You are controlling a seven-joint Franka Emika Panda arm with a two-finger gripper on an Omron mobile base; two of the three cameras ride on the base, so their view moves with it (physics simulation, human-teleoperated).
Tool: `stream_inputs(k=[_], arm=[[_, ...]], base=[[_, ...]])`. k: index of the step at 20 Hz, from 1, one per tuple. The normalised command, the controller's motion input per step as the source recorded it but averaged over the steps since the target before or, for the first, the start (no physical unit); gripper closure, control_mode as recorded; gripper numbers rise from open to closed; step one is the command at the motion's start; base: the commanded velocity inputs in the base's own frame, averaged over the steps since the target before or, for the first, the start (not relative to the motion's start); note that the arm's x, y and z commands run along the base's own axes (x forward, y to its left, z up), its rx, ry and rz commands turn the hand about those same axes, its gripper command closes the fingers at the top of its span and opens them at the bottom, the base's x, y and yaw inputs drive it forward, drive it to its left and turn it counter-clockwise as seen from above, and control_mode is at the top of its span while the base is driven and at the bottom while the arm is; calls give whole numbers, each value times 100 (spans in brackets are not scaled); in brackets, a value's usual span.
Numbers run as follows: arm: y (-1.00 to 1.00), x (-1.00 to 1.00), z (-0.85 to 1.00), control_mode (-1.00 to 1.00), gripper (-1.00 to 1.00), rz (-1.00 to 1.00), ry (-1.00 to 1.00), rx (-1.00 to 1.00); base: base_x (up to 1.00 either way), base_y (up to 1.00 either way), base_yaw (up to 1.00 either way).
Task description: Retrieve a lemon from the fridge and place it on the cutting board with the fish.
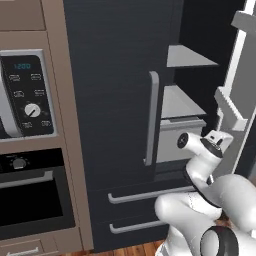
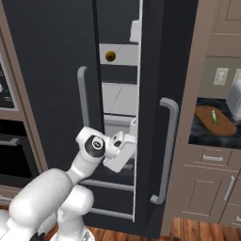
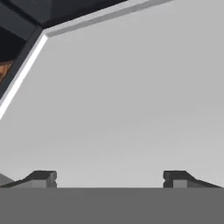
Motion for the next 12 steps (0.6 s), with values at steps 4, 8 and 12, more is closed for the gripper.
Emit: stream_inputs(k=[4,8,12], arm=[[-100,-4,-28,-100,-100,0,2,0],[-87,-6,0,-100,-100,0,0,1],[-9,-16,0,-100,-100,0,-1,0]], base=[[0,0,0],[0,0,0],[0,0,0]])
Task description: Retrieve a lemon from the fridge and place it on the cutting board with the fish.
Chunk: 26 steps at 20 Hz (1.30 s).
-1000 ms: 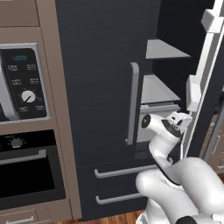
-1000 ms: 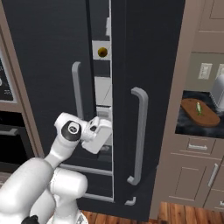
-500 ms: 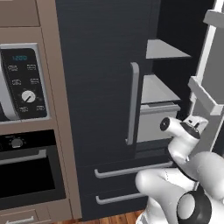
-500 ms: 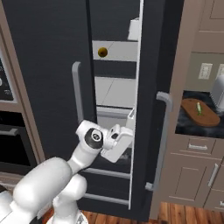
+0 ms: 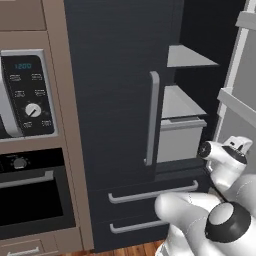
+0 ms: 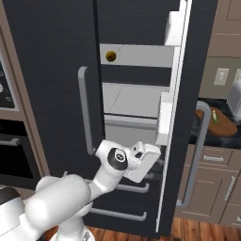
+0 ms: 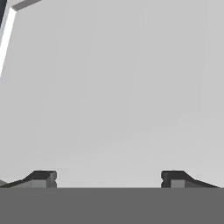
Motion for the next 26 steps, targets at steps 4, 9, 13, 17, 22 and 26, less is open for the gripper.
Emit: stream_inputs(k=[4,9,13,17,22,26], arm=[[60,-31,12,-100,-100,0,0,0],[66,5,31,-100,-100,-7,0,21],[91,33,-11,-100,-100,-1,0,68],[78,58,-3,-100,-100,0,-10,76],[100,61,-10,-100,-100,0,-13,47],[100,45,8,-100,-100,0,-16,30]], base=[[0,0,0],[0,0,0],[0,0,0],[0,0,0],[0,0,0],[0,0,0]])
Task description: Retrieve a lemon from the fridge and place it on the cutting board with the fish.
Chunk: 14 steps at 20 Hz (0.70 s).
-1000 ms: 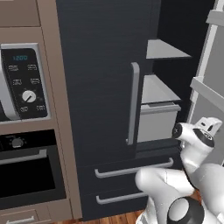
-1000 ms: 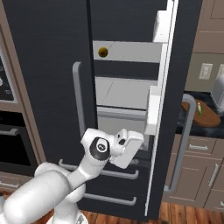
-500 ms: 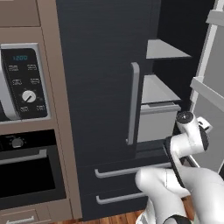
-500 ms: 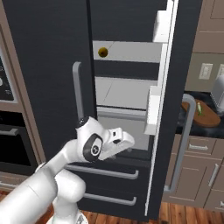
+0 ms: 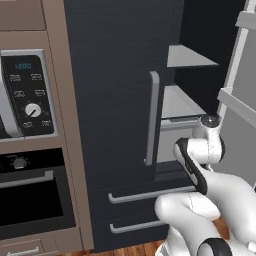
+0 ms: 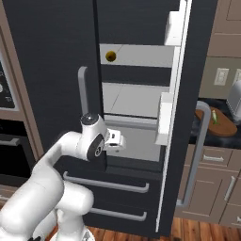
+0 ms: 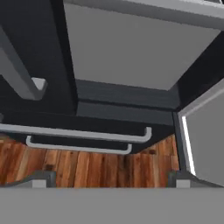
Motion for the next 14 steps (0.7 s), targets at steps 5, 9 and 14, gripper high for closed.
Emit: stream_inputs(k=[5,9,14], arm=[[83,3,48,-100,-100,0,-26,25],[72,-5,76,-100,-100,-6,-16,9],[28,0,99,-100,-100,-9,7,0]], base=[[0,0,0],[0,0,0],[0,0,0]])
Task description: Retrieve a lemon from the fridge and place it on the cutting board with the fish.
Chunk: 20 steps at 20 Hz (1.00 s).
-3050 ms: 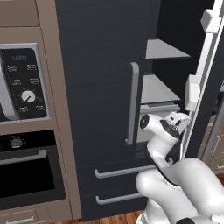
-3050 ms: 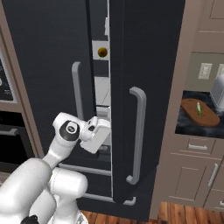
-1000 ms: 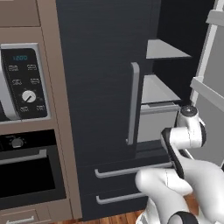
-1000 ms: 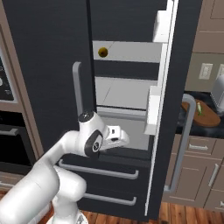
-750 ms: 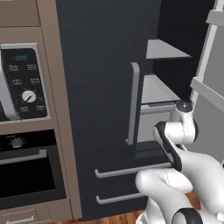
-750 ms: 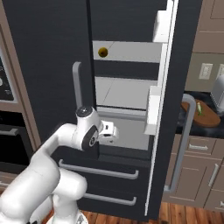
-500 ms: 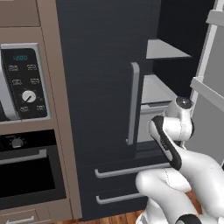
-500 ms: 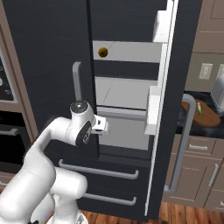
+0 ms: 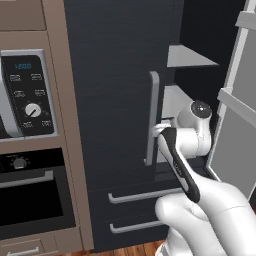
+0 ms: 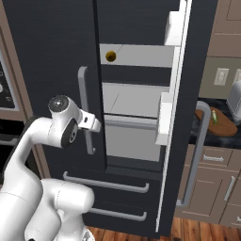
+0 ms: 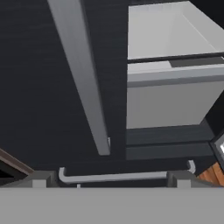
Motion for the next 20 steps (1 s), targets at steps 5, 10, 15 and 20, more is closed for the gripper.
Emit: stream_inputs(k=[5,10,15,20], arm=[[11,0,49,-100,-100,-6,3,-3],[5,7,0,-100,-100,0,-1,0],[19,51,0,-100,-100,0,-11,0],[11,61,1,-100,-100,2,-13,-3]], base=[[0,0,0],[0,0,0],[0,0,0],[0,0,0]])
